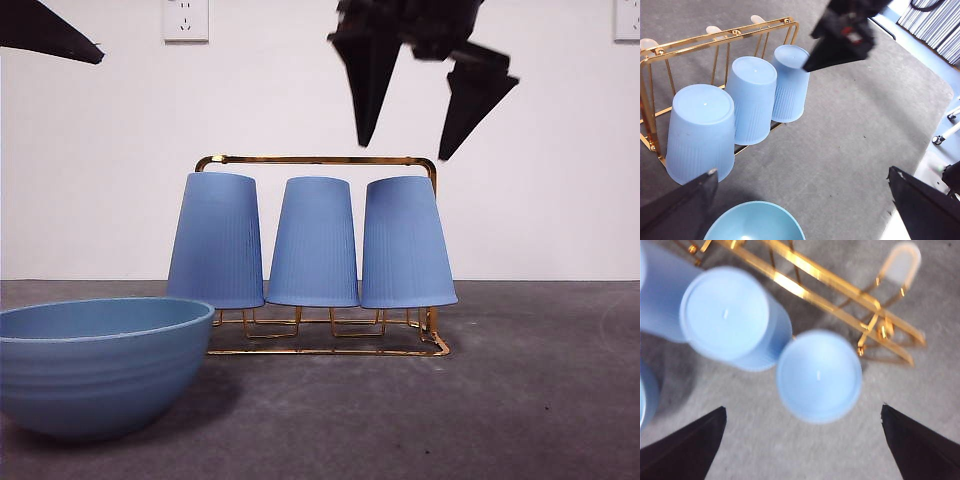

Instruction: Right arm lift cup from the cupboard, then place it on the right of the bowl

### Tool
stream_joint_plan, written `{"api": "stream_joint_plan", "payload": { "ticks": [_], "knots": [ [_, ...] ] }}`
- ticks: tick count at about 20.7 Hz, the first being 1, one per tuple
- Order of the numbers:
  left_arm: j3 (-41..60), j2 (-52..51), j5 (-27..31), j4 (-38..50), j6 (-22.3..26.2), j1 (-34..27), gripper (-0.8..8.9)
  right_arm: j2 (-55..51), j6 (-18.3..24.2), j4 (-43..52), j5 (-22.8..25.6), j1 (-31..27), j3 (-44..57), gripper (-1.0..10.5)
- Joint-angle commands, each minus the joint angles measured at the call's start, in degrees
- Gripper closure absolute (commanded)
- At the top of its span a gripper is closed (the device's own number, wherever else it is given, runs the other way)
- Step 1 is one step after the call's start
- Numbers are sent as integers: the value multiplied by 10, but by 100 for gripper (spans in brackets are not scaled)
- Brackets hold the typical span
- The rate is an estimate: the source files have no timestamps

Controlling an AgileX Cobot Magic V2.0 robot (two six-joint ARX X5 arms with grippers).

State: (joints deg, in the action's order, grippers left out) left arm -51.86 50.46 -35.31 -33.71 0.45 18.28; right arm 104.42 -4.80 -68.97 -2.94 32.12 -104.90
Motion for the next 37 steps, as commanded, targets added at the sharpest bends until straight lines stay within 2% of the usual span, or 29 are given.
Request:
{"api": "stream_joint_plan", "payload": {
  "ticks": [1,11,14,17,23,29,37],
  "knots": [
    [-12,5,-4,3,0,2,251,31,-7,-6,3,6,-29,452],
    [-12,5,-5,1,0,2,251,83,-3,9,21,7,-32,453],
    [-12,5,-4,1,0,2,251,87,-3,24,41,7,-32,454],
    [-12,5,-5,1,0,2,251,88,-3,26,45,7,-32,514],
    [-12,5,-4,1,2,2,251,99,-3,12,45,7,-32,519],
    [-12,5,-5,1,2,2,251,102,-9,17,45,10,-32,685],
    [-12,5,-4,1,2,2,251,75,-14,8,49,11,-32,695]
  ]
}}
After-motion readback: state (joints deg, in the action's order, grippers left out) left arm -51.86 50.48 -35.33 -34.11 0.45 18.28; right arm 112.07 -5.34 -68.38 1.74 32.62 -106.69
